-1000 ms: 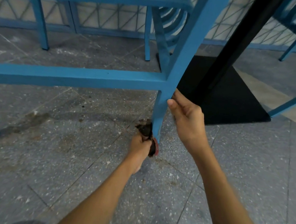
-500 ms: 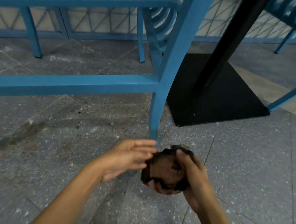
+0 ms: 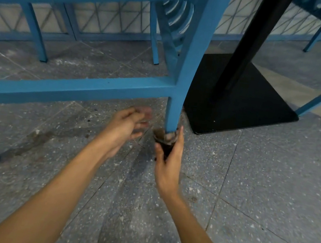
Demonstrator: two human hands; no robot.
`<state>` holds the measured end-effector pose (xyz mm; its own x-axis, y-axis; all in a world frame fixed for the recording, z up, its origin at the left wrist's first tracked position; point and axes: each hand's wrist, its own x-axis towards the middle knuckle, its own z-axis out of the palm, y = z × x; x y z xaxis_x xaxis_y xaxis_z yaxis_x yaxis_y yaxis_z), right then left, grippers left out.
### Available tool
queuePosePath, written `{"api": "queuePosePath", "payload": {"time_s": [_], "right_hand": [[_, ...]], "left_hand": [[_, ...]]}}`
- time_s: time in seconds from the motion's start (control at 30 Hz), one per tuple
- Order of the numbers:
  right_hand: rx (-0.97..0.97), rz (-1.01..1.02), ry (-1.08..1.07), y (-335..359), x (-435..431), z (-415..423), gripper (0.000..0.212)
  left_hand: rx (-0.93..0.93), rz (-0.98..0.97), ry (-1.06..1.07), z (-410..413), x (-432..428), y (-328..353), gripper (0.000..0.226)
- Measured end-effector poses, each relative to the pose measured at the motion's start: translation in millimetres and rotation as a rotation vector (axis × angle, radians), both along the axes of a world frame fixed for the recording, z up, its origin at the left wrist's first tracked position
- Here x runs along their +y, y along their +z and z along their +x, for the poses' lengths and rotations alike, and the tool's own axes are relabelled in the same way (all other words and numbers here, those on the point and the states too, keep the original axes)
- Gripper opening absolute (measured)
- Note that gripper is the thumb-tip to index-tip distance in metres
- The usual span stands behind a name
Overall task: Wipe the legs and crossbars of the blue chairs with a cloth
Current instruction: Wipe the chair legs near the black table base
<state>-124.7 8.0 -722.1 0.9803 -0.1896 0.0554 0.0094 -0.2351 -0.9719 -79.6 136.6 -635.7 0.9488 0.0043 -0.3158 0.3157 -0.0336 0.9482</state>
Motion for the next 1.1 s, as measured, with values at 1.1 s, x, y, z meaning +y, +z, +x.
{"api": "queuePosePath", "payload": {"time_s": [1.1], "right_hand": [[-0.065,0.092,0.017,71.7,-27.3,15.8,0.019]], "left_hand": [[-0.150,0.054,-0.048,-1.6,-16.0,17.9,0.029]]}}
